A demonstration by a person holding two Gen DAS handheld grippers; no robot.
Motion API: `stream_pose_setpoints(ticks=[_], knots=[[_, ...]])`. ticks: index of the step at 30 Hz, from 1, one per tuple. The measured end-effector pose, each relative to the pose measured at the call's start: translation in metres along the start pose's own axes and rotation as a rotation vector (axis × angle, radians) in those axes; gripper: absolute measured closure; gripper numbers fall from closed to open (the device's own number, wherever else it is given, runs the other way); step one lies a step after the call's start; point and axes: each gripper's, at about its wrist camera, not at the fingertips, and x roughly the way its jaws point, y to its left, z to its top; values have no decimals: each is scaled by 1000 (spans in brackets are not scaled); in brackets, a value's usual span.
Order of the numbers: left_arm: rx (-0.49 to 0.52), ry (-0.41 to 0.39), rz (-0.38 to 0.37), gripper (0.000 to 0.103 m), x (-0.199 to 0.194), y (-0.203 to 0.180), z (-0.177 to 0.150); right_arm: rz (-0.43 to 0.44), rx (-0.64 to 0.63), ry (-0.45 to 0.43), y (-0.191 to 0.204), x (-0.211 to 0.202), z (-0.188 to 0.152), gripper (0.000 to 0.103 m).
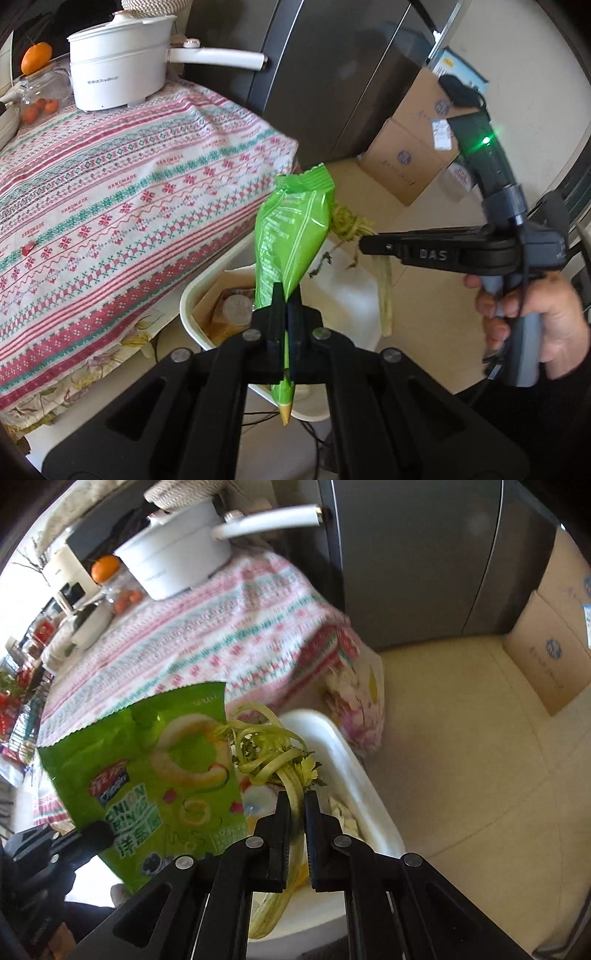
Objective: Collect trash
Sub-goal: 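Carry the green bag and stalk over the white bin and open both grippers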
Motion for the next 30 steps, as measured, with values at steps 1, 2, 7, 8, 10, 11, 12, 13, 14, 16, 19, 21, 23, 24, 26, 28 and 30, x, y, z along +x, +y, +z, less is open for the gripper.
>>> stream_pose_setpoints(ticks=[1, 2, 7, 8, 10, 11, 12, 13, 14, 16, 19, 21, 23, 24, 26, 28, 30], knots=[[-3, 6, 11, 101, 4, 2, -1, -2, 6, 16, -1, 4, -1, 93], [-8, 14, 17, 101, 8, 4, -2, -5, 12, 32, -3, 7, -1, 93], [-11, 39, 71, 94, 19, 10, -5, 4, 63, 100, -12, 20, -3, 66], [-9, 39, 79, 84, 18, 10, -6, 9, 83, 105, -14, 21, -4, 57], [-8, 30, 96, 61, 16, 11, -6, 16, 103, 92, -15, 16, -5, 44], [-10, 15, 107, 49, 12, 10, -6, 24, 99, 82, -15, 12, -4, 44], [-9, 4, 112, 45, 9, 11, -6, 26, 93, 72, -14, 9, -4, 44], [-4, -5, 124, 42, 5, 11, -5, 24, 90, 65, -12, 7, -3, 43], [1, -10, 142, 39, 2, 12, -5, 21, 84, 57, -11, 4, -4, 42], [-1, -19, 166, 36, -3, 15, -4, 14, 76, 42, -8, 0, -3, 40], [-30, -25, 207, 28, -15, 23, -2, 20, 69, 22, -5, -6, -1, 39], [-43, -34, 246, 24, -24, 28, -1, 28, 61, 3, -1, -11, 0, 39], [-53, -42, 277, 22, -31, 31, 1, 35, 45, -20, 4, -18, 1, 36], [-59, -45, 293, 22, -36, 33, 2, 38, 36, -28, 7, -21, 2, 35], [-75, -45, 324, 22, -45, 37, 3, 42, 7, -53, 14, -30, 5, 35], [-97, -53, 354, 22, -57, 41, 3, 43, -24, -92, 23, -42, 6, 34], [-119, -62, 374, 21, -65, 44, 5, 46, -47, -140, 33, -57, 6, 32]])
